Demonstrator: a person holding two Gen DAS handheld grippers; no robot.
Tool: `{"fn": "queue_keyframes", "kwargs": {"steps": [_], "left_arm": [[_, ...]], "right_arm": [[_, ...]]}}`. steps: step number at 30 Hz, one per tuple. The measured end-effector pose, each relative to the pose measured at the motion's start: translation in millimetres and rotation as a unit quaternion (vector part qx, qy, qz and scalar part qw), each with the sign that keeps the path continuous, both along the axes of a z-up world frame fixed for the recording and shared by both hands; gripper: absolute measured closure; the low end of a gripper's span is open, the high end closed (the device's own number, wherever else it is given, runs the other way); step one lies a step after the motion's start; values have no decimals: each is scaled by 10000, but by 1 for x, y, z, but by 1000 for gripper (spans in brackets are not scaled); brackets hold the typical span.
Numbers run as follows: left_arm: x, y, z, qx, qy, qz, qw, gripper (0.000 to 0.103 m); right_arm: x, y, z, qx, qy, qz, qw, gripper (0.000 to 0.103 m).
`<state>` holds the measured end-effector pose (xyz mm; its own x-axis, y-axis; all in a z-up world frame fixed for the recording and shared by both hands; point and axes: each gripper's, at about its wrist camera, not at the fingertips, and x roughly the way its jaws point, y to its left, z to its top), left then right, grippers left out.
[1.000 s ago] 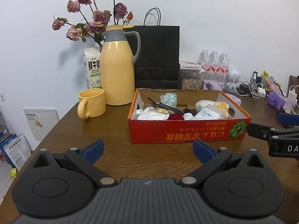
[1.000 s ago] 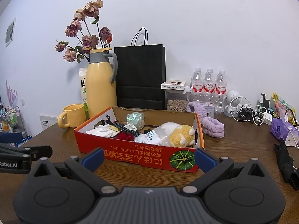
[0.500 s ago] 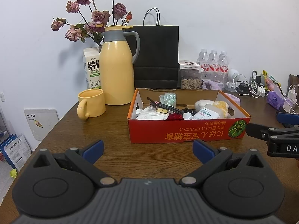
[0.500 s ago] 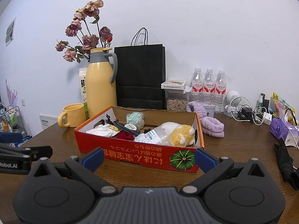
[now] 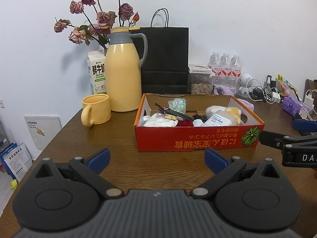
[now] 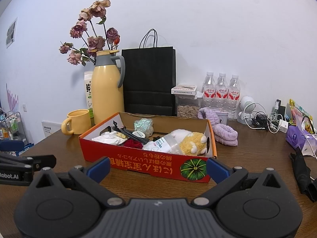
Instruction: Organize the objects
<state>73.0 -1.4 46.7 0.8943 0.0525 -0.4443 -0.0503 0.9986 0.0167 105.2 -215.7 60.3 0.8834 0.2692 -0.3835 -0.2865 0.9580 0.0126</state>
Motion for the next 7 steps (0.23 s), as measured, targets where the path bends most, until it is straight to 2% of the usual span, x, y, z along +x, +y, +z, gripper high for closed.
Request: {"fn": "queue_keyframes", "kwargs": {"steps": [7], "left_arm": [[-3,1,0,-47,-77,-101,9999,0]], "right_arm": [[-2,0,-1,-17,8,9,10000,0]]}}
